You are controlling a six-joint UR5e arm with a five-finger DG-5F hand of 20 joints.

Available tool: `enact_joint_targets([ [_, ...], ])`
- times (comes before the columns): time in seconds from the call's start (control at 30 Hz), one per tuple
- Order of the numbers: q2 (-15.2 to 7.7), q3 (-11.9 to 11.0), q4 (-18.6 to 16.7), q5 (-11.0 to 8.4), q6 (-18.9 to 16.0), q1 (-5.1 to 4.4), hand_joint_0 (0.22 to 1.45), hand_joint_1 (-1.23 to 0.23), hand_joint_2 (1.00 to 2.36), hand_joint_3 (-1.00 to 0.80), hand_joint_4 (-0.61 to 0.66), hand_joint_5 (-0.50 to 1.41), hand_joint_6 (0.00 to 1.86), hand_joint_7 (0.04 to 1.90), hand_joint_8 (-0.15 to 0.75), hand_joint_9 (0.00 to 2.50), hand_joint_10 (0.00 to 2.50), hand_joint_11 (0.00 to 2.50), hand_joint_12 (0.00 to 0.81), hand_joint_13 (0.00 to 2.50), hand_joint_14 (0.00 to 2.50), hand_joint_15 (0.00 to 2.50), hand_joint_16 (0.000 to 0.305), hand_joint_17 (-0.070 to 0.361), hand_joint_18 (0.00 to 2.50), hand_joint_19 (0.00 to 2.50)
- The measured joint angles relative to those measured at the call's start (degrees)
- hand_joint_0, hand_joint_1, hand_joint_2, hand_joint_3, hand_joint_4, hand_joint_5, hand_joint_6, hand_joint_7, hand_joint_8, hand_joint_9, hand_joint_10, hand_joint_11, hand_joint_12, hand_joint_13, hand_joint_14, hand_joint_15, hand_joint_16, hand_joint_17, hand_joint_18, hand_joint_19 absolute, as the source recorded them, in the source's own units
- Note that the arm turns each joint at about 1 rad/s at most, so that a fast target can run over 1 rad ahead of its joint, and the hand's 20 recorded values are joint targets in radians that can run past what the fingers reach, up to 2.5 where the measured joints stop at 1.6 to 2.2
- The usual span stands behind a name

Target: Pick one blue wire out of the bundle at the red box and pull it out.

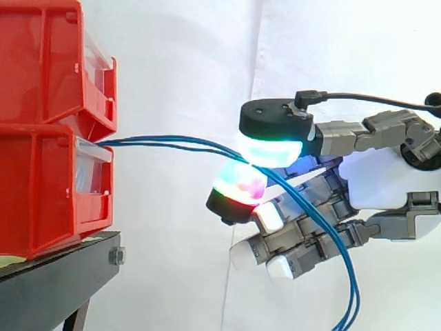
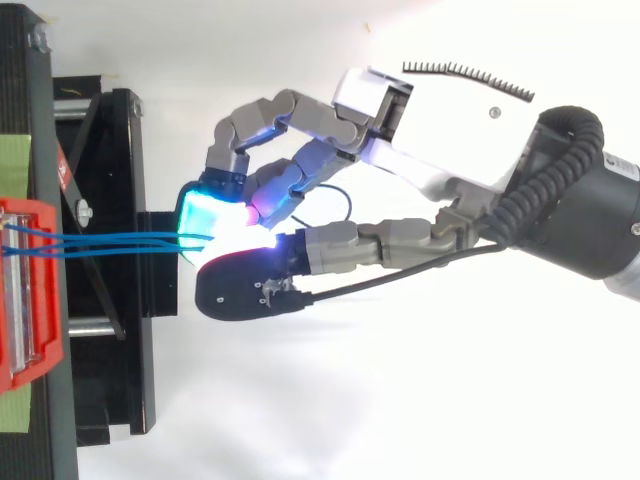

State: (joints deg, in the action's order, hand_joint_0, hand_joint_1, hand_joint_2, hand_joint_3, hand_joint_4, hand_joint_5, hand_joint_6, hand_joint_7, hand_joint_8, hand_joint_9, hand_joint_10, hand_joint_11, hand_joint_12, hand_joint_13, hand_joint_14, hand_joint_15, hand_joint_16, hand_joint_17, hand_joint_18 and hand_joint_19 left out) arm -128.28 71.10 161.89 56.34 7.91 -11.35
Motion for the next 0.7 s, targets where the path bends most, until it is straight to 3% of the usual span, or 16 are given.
enact_joint_targets([
  [0.33, 0.24, 0.0, 0.29, 0.0, 0.03, 0.0, 0.67, -0.87, 1.0, -0.46, 0.26, -0.22, 0.92, 0.88, 0.37, 0.84, 0.01, 0.66, 0.44, 0.77, 0.01, 0.35, 0.06, 0.135, 0.79, 0.38],
  [0.47, 0.38, 0.0, 0.81, 0.01, 0.02, 0.01, 0.59, -0.76, 1.0, -0.46, 0.26, -0.21, 0.91, 0.91, 0.389, 0.9, 0.01, 0.67, 0.449, 0.79, 0.01, 0.36, 0.06, 0.136, 0.79, 0.42],
  [0.7, 0.42, -0.01, 1.43, 0.06, 0.0, 0.0, 0.59, -0.66, 1.01, -0.4, 0.25, -0.2, 0.9, 0.95, 0.402, 0.98, 0.01, 0.67, 0.461, 0.83, 0.01, 0.37, 0.061, 0.137, 0.8, 0.45],
])
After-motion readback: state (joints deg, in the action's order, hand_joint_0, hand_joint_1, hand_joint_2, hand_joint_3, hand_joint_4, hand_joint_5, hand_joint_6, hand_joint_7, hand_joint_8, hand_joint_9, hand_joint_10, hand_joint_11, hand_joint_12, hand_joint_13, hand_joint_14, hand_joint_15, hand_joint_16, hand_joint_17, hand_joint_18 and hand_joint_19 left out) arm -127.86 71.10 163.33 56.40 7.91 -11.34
